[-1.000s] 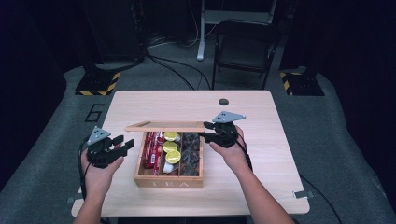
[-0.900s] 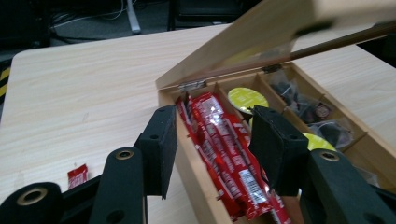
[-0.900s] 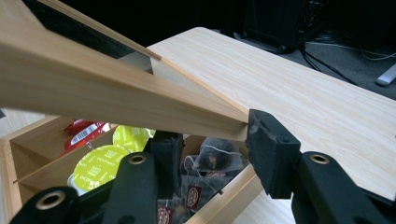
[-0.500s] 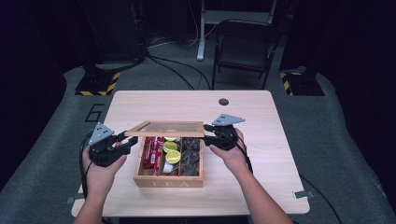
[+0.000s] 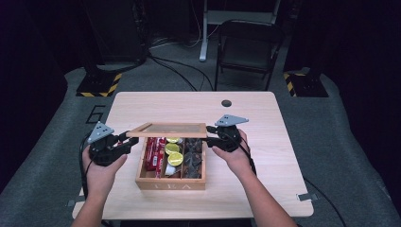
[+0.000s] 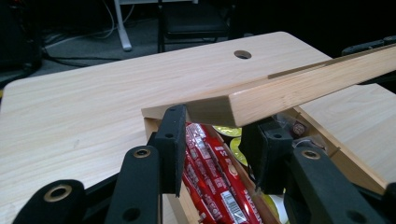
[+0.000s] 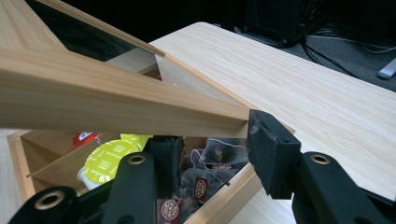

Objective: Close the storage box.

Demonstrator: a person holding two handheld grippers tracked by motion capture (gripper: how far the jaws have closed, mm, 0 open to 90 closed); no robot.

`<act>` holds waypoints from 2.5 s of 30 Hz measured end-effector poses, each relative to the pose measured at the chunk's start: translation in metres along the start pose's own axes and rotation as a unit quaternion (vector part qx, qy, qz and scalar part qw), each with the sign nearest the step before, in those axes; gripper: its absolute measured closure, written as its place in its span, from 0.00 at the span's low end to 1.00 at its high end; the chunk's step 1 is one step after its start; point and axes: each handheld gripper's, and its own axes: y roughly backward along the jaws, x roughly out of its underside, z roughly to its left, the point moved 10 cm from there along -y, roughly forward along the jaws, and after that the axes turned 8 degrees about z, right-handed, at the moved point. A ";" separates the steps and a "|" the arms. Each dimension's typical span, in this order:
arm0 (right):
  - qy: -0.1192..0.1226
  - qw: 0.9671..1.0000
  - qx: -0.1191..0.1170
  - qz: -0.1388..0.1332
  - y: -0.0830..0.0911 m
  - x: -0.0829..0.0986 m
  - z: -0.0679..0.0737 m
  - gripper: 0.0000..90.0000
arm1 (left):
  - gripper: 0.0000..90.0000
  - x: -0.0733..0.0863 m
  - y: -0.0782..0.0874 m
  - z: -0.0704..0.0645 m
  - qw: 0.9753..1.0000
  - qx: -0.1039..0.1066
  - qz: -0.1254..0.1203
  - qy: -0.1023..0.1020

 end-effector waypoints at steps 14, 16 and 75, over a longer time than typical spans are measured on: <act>0.010 1.000 -0.008 -0.007 0.022 0.002 0.021 0.56 | 0.67 0.007 0.001 -0.002 1.000 -0.011 0.010 -0.021; 0.018 1.000 -0.004 -0.006 0.025 0.004 0.024 0.55 | 0.67 0.008 0.001 -0.003 1.000 -0.011 0.009 -0.021; 0.047 0.999 -0.020 0.014 0.029 0.081 0.070 0.58 | 0.61 0.100 -0.001 -0.019 0.998 0.021 0.019 -0.048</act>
